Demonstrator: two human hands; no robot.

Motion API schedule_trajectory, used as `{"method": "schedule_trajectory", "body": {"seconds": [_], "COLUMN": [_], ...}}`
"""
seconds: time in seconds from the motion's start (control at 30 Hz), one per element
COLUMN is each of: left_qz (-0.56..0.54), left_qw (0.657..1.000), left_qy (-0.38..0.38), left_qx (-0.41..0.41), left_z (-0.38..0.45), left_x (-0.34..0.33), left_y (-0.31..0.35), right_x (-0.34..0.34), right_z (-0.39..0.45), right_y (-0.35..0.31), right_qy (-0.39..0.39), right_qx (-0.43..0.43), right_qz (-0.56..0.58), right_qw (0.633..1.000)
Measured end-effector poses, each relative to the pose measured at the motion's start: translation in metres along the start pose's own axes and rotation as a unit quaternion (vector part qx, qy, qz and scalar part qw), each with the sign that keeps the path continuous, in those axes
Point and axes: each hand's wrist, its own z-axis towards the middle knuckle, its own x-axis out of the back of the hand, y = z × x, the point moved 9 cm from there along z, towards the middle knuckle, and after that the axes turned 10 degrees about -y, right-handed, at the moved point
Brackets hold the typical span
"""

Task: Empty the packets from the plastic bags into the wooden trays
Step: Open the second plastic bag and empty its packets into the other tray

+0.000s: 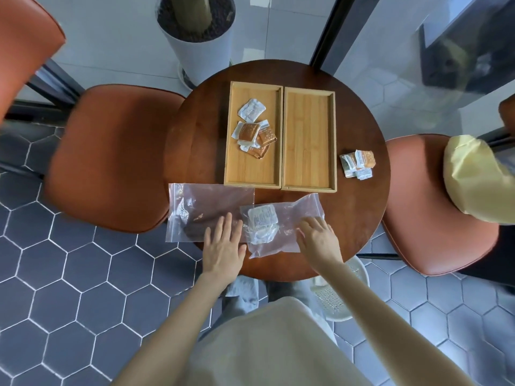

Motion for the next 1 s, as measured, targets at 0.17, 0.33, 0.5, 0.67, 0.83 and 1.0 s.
{"method": "schedule_trajectory", "body": {"seconds": [0.17, 0.33, 0.5, 0.67, 0.83, 1.0], "left_qz": [0.011, 0.018, 0.02, 0.024, 0.036, -0.055], "left_qw": [0.999, 0.998, 0.998, 0.997, 0.997, 0.998], "left_qy": [-0.043, -0.055, -0.065, -0.075, -0.069, 0.0], "left_qx": [0.008, 0.009, 0.012, 0.019, 0.028, 0.01], "left_z": [0.001, 0.0, 0.0, 0.002, 0.007, -0.004], "left_x": [-0.02, -0.021, -0.018, -0.01, 0.008, 0.038], "left_y": [-0.005, -0.006, -0.003, -0.001, 0.0, 0.016], "right_x": [-0.015, -0.019, 0.002, 0.039, 0.07, 0.067], "right_z": [-0.01, -0.017, -0.019, -0.023, -0.034, -0.043], "right_y": [0.061, 0.089, 0.082, 0.036, -0.018, -0.027], "right_qy": [-0.026, 0.02, 0.036, 0.025, 0.011, 0.031], "right_qx": [-0.182, -0.281, -0.291, -0.191, -0.068, -0.057], "right_qz": [0.044, 0.325, 0.507, 0.586, 0.548, 0.486], "right_qw": [0.982, 0.903, 0.811, 0.787, 0.834, 0.871]}}
